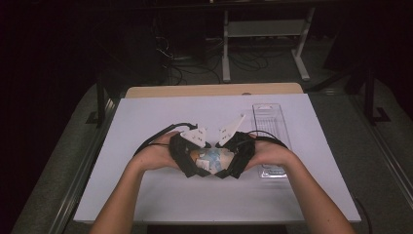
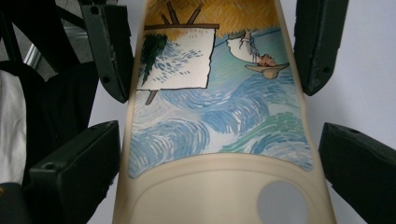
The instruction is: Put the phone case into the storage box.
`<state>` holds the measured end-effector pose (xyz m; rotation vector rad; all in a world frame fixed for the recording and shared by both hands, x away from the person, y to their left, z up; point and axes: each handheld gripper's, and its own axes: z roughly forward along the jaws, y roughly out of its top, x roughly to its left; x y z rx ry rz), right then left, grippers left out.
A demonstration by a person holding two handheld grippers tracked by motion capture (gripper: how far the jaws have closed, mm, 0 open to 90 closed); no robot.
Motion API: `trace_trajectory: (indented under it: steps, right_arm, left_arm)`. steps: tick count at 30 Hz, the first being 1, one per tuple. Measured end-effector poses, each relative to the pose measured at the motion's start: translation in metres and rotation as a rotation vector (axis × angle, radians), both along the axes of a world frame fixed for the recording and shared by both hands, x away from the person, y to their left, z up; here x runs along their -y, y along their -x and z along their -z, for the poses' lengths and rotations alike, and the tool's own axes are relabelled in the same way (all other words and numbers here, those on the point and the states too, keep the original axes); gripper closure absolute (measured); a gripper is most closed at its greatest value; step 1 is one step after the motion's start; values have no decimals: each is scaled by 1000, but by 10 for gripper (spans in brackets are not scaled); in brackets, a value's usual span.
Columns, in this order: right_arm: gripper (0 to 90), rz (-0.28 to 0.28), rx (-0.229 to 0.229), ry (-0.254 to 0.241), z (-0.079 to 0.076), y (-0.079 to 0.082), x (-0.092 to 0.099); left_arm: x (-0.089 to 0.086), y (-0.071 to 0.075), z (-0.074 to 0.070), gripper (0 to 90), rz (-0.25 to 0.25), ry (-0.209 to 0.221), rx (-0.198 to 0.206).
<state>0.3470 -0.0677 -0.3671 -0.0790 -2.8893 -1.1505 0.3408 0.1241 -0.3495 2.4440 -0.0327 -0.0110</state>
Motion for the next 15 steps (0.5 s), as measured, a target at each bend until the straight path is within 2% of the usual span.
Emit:
trace_trajectory:
  steps: [4, 7, 15]
  right_arm:
    - [2, -1, -3, 15, 1, 0, -1]
    - [77, -11, -3, 14, 1, 0, -1]
    - [88, -25, -7, 23, 1, 0, -1]
  left_arm:
    - [0, 1, 0, 111, -2, 1, -3]
    - [0, 1, 1, 111, -4, -3, -4]
    - [0, 0, 0, 111, 11, -16, 4]
